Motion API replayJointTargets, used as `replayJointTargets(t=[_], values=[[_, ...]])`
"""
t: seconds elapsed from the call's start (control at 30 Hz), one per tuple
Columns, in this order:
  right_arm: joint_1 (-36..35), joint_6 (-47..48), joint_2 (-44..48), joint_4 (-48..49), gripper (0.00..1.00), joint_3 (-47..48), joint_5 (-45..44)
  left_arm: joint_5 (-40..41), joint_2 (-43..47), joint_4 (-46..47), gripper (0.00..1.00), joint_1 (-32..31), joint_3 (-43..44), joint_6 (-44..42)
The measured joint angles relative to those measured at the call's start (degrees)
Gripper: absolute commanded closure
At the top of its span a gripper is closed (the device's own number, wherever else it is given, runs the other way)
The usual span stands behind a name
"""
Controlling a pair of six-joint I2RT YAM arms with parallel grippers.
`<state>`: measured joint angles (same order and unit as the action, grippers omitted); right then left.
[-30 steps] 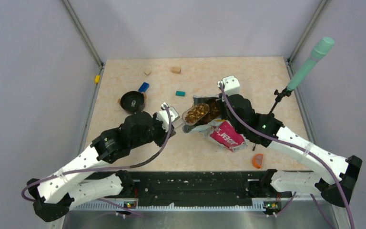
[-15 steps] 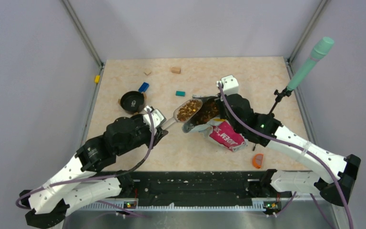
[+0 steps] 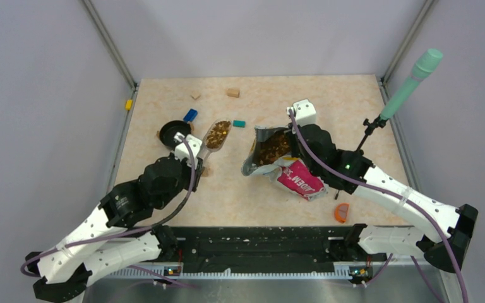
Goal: Serve the pet food
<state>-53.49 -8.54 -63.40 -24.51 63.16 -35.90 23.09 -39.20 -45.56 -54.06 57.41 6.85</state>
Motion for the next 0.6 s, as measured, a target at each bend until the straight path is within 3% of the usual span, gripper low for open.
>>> replayJointTargets(t=[0.2,0.6], values=[[0.00,0.11,0.00,0.00,1.00,0.00,0.20,9.46,-0.70,-2.43,1.00,0.00,-0.57,6.40],[0.00,0.52,-0.11,0.02,1.00,0.00,2.19,20.63,-1.90,-7.58,1.00,1.11,-1.29,17.44]])
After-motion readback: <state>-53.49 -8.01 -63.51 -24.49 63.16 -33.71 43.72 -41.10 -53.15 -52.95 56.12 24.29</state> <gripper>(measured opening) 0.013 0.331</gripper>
